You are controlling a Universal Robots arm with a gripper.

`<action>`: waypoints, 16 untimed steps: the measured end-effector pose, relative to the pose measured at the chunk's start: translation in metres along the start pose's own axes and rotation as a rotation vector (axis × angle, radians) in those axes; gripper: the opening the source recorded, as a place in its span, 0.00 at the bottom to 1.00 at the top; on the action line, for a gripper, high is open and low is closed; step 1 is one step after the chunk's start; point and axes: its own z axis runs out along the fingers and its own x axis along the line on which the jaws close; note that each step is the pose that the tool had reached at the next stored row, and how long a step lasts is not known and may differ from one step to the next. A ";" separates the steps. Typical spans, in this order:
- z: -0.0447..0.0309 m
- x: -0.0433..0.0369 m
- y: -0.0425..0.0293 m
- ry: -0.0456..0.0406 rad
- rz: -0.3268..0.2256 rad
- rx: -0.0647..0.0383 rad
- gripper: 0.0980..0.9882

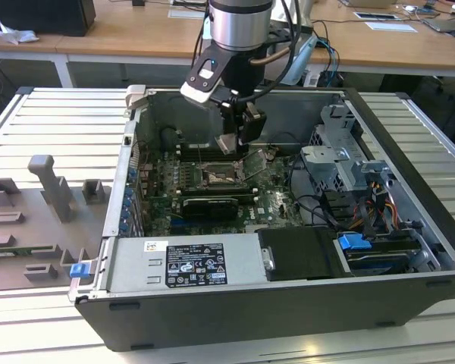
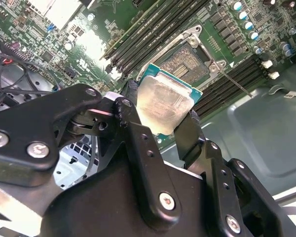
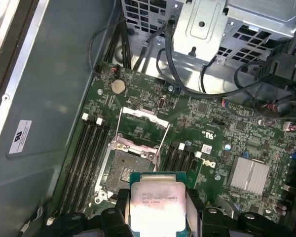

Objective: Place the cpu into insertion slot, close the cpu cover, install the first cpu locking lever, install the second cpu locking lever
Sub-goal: 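Place the cpu into insertion slot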

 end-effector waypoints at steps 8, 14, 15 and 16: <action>0.0038 -0.0001 -0.0003 0.0014 0.005 0.005 0.49; 0.0077 -0.0001 -0.0006 0.0021 0.011 0.009 0.49; 0.0086 -0.0001 -0.0006 0.0016 0.018 0.009 0.49; 0.0098 -0.0001 -0.0006 0.0005 0.037 0.008 0.49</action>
